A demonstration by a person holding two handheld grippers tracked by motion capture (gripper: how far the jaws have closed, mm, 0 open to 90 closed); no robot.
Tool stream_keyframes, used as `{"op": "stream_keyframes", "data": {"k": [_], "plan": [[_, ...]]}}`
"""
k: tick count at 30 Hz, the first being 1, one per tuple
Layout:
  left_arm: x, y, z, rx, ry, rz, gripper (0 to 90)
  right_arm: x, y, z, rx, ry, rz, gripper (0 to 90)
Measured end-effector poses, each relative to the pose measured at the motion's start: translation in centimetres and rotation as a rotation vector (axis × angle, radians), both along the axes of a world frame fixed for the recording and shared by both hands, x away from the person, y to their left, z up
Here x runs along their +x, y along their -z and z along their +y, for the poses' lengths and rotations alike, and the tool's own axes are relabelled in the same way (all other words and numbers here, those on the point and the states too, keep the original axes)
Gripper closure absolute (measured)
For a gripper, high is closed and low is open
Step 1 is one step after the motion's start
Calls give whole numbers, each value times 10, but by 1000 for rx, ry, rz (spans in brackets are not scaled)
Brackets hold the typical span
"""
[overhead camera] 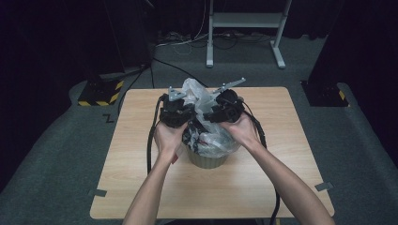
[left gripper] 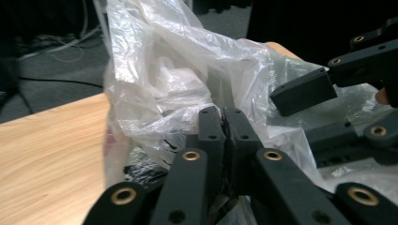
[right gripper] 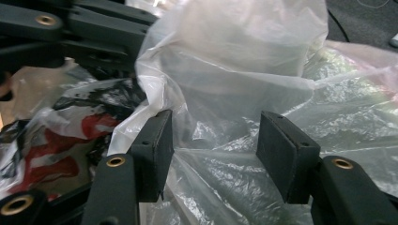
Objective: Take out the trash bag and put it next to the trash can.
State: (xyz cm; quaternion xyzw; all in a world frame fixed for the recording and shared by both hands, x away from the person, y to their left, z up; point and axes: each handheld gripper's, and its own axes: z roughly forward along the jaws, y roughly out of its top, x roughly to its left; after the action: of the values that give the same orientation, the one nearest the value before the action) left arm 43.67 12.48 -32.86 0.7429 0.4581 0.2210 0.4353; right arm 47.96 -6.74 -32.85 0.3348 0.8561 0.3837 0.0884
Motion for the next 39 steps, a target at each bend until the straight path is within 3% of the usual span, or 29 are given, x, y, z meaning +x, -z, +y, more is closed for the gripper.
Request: {"op": "stream_keyframes", "data": {"k": [3,9,13,19,23,26,30,35,39], "plan": [[4,1,-1,-43,18,25,757,-2,1,1,-16,-3,0,456],[9,0,1,-140,19,68,477,-2,2,2,-28,-12,-5,457],[10,-2,1,-175,22,76,404,-3,2,3,-34,-15,-12,456],[15,-1,-2,-191,13,122,336,-5,2,4,-48,-22,-25,452],[17,-2,-5,-170,0,137,322,-7,2,5,-57,-25,-35,451],[20,-2,-11,-122,-13,157,372,-7,3,5,-56,-29,-36,450],[21,-1,-18,-43,-26,166,541,-8,3,7,-65,-32,-40,448],[21,0,-22,54,-44,156,814,-8,4,7,-63,-32,-40,445],[20,0,-24,91,-32,136,890,-8,4,7,-60,-30,-41,443]]}}
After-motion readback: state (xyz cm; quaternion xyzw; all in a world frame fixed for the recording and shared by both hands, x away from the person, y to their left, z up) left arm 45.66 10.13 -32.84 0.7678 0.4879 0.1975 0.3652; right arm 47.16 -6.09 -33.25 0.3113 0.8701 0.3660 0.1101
